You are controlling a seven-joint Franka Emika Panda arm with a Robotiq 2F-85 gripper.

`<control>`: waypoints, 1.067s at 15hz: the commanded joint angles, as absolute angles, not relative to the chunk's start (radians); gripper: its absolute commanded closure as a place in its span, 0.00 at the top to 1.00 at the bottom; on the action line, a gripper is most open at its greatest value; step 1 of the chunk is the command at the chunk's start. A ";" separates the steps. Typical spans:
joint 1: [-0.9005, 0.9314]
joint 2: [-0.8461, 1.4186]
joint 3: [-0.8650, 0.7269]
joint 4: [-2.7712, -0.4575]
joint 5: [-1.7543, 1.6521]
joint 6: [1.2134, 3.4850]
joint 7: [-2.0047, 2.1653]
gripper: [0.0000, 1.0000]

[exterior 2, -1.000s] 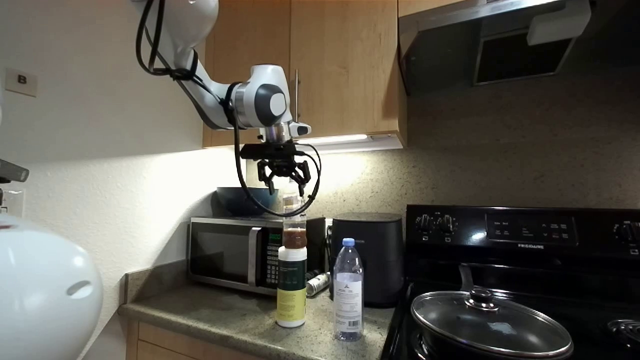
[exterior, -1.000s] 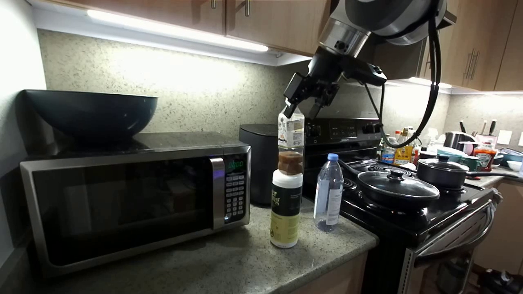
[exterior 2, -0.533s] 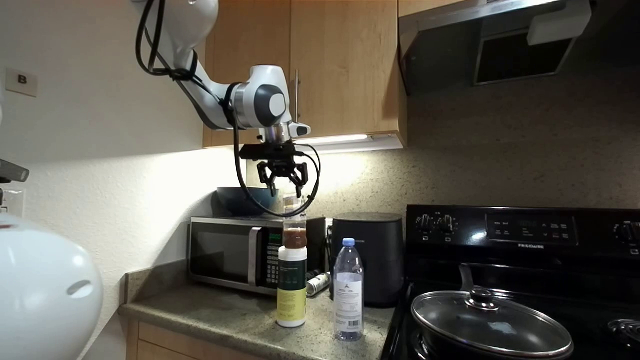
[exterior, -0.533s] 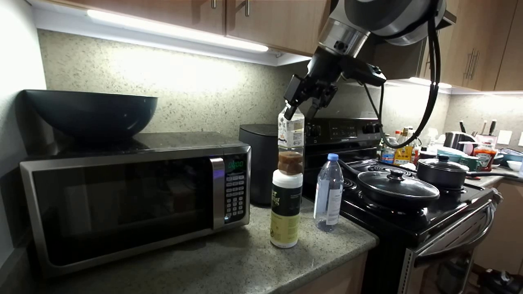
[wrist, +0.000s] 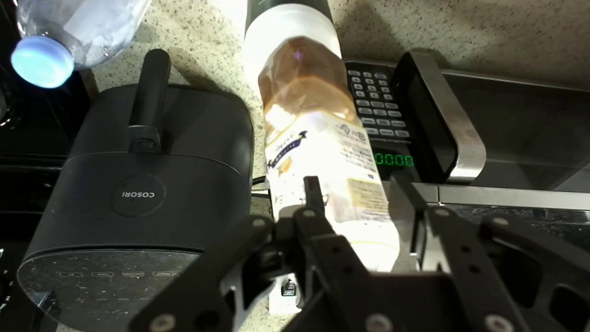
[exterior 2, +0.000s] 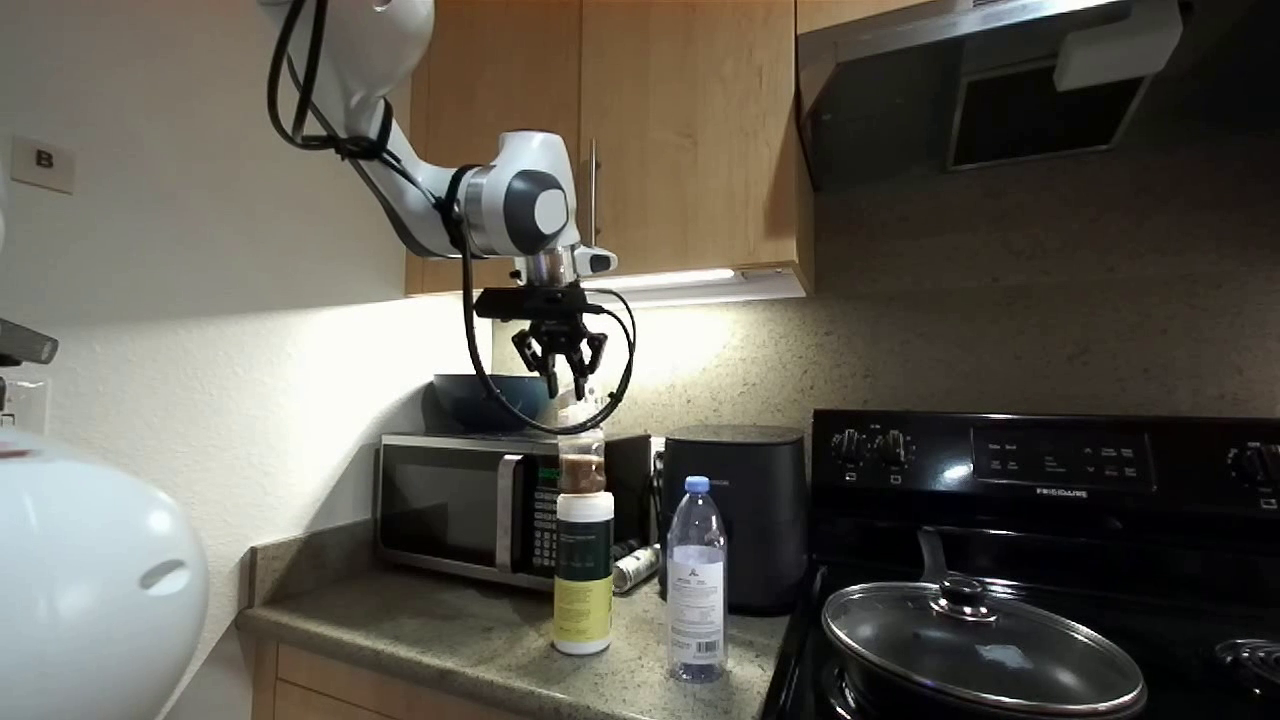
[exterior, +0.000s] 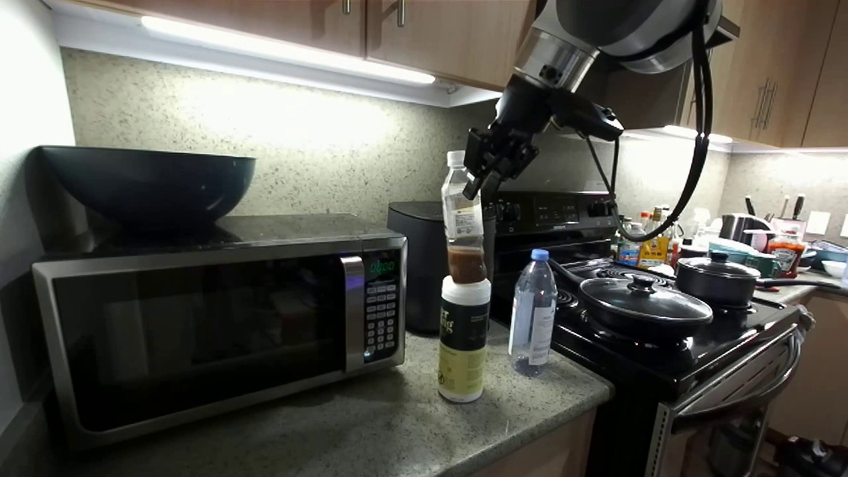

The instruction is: Put the bottle on top of the microwave

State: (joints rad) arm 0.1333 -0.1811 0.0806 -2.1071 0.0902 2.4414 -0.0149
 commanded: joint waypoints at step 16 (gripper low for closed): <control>0.095 -0.183 0.112 -2.110 0.006 2.453 0.173 1.00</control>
State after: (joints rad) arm 0.1206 -0.1840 0.0896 -2.1071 0.0511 2.4382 0.0813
